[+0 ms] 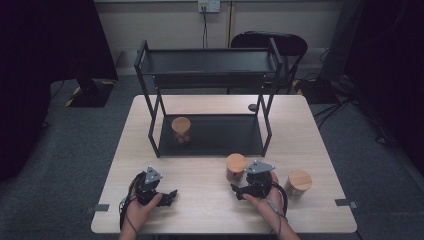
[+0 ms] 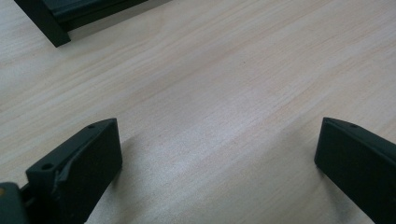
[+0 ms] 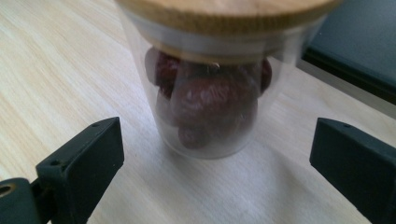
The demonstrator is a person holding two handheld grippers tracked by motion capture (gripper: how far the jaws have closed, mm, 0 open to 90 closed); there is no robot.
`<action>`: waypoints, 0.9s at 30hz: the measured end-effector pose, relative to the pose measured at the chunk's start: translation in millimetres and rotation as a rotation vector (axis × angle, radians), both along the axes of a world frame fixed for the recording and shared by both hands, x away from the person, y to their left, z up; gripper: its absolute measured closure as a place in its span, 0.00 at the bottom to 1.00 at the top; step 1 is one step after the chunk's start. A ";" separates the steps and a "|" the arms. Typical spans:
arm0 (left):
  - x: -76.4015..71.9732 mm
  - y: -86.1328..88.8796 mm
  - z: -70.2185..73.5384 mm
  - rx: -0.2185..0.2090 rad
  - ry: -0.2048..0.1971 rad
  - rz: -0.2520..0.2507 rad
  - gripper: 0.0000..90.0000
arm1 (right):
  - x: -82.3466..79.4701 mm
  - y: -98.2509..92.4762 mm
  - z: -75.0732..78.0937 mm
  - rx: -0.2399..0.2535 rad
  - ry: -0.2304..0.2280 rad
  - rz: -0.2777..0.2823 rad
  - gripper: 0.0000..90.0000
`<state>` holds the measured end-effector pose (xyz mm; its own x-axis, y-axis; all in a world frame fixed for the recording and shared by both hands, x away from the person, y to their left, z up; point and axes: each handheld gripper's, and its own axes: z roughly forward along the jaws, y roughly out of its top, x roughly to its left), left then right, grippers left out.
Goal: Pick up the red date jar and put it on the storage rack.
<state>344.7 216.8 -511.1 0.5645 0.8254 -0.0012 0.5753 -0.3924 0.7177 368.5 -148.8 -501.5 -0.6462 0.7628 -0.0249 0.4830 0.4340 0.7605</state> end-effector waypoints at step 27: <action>0.0 0.0 0.0 0.000 0.000 0.000 0.00 | 17.9 11.7 4.5 0.025 -0.048 0.042 0.18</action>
